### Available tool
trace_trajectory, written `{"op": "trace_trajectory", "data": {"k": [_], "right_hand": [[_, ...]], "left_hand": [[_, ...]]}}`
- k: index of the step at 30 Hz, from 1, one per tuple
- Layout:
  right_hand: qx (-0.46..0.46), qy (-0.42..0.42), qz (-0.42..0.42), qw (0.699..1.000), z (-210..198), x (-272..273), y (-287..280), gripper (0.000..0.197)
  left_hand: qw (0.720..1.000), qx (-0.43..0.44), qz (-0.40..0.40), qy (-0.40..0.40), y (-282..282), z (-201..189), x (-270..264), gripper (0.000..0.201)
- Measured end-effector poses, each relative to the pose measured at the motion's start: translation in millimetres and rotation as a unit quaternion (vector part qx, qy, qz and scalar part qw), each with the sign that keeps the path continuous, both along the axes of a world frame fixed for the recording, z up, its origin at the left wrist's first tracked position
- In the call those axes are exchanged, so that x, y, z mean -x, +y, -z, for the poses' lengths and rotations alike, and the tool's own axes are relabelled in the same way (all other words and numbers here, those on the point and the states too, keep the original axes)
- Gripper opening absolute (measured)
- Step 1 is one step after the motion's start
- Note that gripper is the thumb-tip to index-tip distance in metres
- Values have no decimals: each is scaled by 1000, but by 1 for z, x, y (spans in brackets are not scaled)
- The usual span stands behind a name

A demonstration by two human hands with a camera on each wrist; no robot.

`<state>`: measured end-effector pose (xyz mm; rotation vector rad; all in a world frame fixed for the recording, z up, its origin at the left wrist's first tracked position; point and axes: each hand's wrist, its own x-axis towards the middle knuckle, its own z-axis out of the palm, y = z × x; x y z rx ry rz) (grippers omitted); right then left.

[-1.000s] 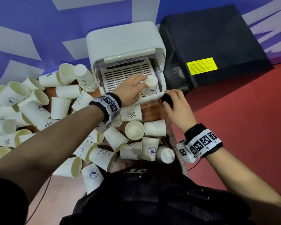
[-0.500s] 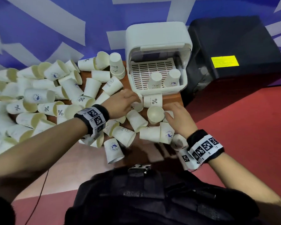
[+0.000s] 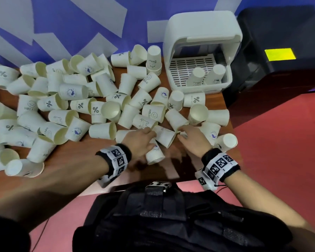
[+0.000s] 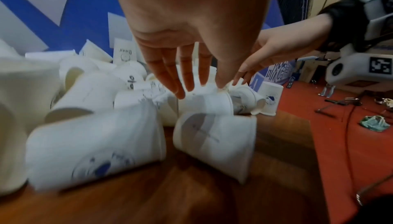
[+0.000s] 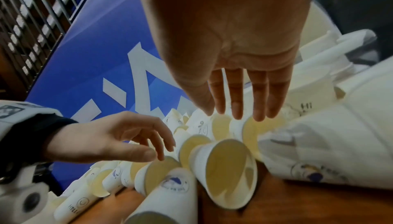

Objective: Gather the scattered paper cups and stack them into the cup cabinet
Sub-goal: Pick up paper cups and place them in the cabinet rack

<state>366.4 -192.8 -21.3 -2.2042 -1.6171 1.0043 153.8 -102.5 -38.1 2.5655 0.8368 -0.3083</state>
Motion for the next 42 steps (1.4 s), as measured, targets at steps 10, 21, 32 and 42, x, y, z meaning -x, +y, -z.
{"op": "trace_trajectory", "data": {"k": [10,21,32,42], "right_hand": [[53,3,12,999,26,39,25,39],[158,-17,15,987,39,50,21,75],[182,67,90,977,50,57,5,86],[35,150,89,984,38,51,-7,106]], "left_hand": [[997,13,36,63,-19,27,22,72],[987,46,126,84,-16,47,41,72],[983,94,159,14,-6,45,47,54],[980,164,106,-39,16,11,56,52]]}}
